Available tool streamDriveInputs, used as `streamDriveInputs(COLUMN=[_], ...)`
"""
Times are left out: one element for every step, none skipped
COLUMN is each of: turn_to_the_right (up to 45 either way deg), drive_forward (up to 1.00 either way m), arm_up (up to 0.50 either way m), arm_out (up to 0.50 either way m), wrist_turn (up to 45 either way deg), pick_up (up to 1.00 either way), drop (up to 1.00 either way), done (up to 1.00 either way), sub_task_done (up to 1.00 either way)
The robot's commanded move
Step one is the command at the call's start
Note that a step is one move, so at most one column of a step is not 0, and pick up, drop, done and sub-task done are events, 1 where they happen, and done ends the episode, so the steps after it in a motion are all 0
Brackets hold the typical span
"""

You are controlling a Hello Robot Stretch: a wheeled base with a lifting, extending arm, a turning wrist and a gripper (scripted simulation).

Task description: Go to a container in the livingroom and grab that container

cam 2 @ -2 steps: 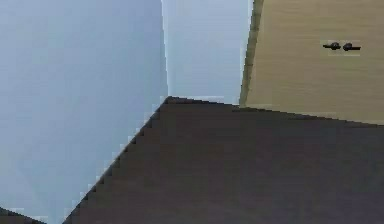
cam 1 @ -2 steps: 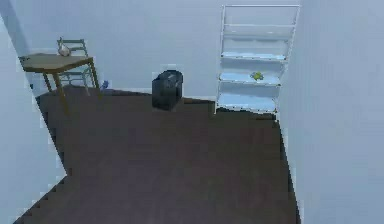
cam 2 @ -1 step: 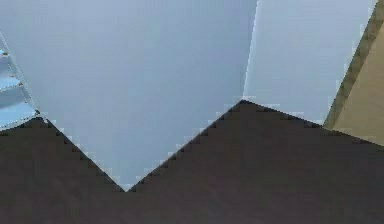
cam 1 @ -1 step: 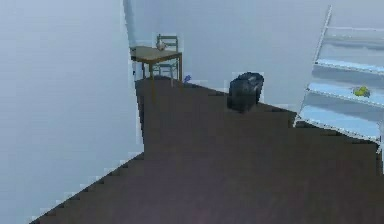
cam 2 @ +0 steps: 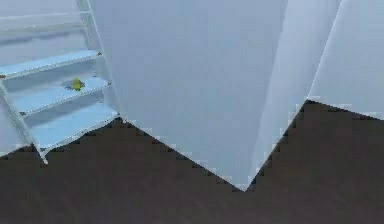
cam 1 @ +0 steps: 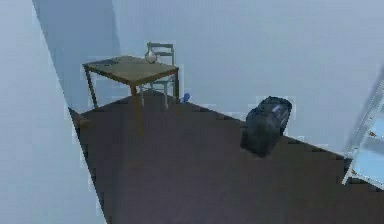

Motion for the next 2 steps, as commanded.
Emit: streamDriveInputs(turn_to_the_right=[0.0, 0.0], drive_forward=[1.0, 1.0], arm_up=[0.0, 0.0], arm_out=[0.0, 0.0], wrist_turn=[0.0, 0.0], pick_up=[0.0, 0.0], drop=[0.0, 0.0], done=[0.0, 0.0], sub_task_done=[0.0, 0.0])
